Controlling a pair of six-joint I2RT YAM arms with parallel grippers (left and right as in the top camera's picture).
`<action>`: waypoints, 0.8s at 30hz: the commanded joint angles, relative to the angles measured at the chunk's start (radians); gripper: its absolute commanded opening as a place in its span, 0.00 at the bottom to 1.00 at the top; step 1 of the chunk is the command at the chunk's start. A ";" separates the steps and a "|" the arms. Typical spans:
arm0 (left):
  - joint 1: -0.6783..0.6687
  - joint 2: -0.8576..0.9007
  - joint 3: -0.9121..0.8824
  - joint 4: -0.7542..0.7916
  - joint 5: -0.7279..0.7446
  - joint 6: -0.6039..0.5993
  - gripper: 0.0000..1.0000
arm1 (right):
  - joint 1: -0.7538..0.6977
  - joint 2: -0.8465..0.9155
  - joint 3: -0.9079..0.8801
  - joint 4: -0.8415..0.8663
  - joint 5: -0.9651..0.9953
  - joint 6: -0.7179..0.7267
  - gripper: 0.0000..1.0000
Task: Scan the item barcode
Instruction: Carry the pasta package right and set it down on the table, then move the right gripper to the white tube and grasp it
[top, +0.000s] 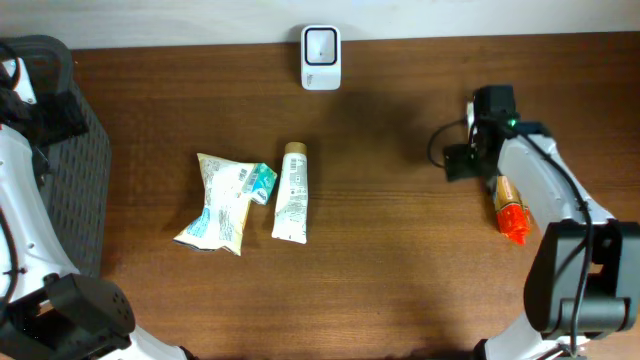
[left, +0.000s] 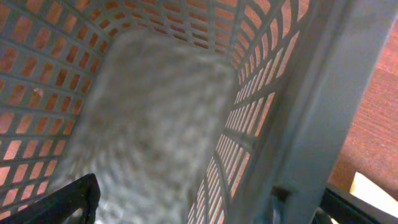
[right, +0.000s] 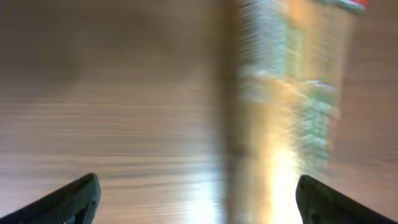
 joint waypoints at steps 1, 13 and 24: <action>0.007 0.002 -0.003 0.002 0.007 -0.006 0.99 | 0.024 -0.033 0.096 0.008 -0.671 0.038 0.99; 0.007 0.002 -0.003 0.002 0.007 -0.006 0.99 | 0.404 0.190 0.072 0.246 -0.663 0.551 0.56; 0.007 0.002 -0.003 0.002 0.007 -0.006 0.99 | 0.556 0.361 0.072 0.404 -0.710 0.633 0.30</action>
